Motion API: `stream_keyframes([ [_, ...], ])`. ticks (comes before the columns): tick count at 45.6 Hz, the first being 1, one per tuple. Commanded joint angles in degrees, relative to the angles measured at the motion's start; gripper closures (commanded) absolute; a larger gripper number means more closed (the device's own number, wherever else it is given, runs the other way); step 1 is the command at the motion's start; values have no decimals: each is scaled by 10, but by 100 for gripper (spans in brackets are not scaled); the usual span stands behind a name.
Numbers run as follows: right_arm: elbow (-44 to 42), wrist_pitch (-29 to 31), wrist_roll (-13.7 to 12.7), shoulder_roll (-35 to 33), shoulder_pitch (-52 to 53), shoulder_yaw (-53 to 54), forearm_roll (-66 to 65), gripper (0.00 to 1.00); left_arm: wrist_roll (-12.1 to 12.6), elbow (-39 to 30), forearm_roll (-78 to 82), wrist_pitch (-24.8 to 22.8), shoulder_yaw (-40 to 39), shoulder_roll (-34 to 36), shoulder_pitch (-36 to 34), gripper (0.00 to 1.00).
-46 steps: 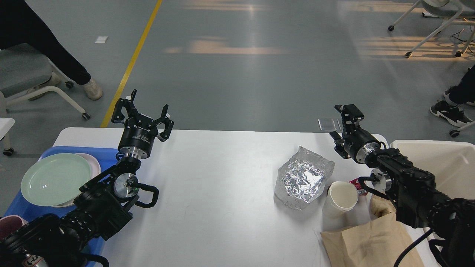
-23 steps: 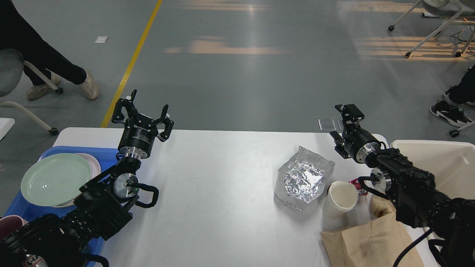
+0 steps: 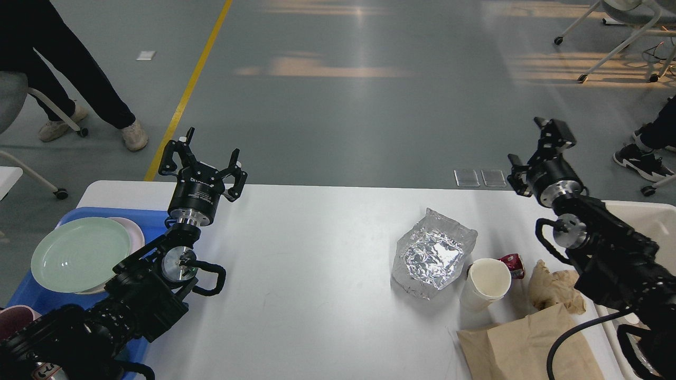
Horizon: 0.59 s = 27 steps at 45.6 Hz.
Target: Tidy desktop
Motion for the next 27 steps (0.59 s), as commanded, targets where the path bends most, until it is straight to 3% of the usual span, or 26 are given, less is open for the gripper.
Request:
stream_keyframes([
  [1,1,-1,0,-7,-1,6,1,0,0,0,0,0,0,0,-1,4],
  [27,-2,-3,0,13,-8,6,1,0,0,0,0,-1,0,-1,0,4],
])
